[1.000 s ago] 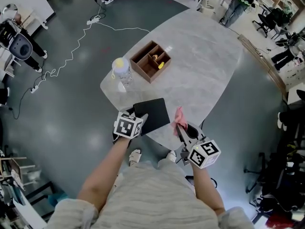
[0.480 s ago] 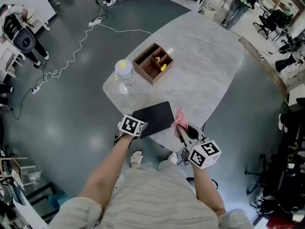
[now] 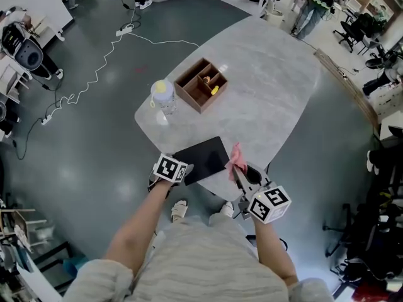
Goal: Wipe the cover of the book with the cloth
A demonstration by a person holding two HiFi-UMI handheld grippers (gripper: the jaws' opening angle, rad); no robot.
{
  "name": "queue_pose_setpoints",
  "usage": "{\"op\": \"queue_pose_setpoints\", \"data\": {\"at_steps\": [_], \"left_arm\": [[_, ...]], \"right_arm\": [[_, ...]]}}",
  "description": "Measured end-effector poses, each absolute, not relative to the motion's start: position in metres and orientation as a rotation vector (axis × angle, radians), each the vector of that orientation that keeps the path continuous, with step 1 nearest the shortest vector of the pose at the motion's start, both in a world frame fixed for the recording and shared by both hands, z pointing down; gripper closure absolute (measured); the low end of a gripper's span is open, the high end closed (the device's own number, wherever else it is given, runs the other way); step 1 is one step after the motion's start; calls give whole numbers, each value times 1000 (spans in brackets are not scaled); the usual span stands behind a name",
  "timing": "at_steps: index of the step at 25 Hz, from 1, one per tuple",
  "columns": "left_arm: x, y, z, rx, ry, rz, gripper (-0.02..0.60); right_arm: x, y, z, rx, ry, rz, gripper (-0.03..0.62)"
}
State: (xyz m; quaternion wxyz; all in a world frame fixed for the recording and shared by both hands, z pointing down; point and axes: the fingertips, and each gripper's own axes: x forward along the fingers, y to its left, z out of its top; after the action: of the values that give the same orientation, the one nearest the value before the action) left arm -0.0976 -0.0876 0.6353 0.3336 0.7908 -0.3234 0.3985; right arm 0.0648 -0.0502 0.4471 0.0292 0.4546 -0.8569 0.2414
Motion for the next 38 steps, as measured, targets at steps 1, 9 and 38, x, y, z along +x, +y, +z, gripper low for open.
{"op": "queue_pose_setpoints", "data": {"at_steps": [1, 9, 38], "left_arm": [[-92, -89, 628, 2093, -843, 1016, 252], [-46, -95, 556, 2284, -812, 768, 284], [26, -59, 406, 2647, -434, 118, 566]], "right_arm": [[65, -51, 447, 1403, -2643, 742, 548], [66, -52, 437, 1392, -2654, 704, 548], [69, -31, 404, 1248, -2680, 556, 548]]}}
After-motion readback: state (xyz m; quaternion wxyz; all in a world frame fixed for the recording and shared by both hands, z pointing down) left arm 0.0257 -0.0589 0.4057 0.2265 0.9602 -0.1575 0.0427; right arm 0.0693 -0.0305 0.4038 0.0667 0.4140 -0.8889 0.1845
